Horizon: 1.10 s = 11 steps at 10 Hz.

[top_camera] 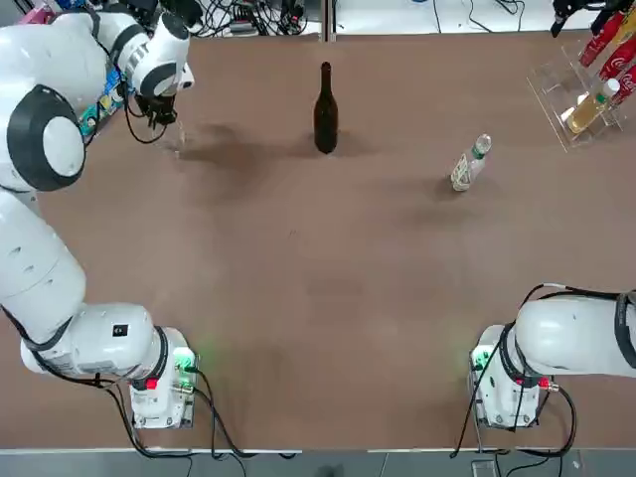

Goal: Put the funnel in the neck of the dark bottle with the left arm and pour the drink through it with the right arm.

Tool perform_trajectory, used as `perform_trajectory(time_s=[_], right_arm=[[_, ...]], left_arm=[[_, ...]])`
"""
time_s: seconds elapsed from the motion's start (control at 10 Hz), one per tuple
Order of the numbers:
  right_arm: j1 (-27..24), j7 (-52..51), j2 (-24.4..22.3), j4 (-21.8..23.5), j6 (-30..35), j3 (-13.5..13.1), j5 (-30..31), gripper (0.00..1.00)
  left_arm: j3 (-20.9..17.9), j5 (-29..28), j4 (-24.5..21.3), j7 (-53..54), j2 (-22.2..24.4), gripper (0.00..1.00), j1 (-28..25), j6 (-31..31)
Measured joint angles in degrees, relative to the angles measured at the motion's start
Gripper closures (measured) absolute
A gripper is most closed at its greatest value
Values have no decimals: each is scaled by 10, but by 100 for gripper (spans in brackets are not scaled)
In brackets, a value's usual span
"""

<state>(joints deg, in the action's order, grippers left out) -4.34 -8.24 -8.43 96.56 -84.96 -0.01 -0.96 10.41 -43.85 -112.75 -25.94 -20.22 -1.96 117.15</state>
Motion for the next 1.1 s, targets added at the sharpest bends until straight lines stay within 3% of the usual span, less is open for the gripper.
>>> perform_trajectory(time_s=[0.4, 0.8, 1.1], right_arm=[[-33, -213, 3, 51, -30, -49, -70, 0], [-54, -501, 22, 150, -103, -103, -176, 0], [-55, -719, 84, 176, -112, -149, -270, 0]], left_arm=[[76, 189, 141, 13, 33, 91, 7, -133], [101, 357, 217, 30, 74, 91, 7, -154], [128, 450, 255, 48, 110, 91, 6, -156]])
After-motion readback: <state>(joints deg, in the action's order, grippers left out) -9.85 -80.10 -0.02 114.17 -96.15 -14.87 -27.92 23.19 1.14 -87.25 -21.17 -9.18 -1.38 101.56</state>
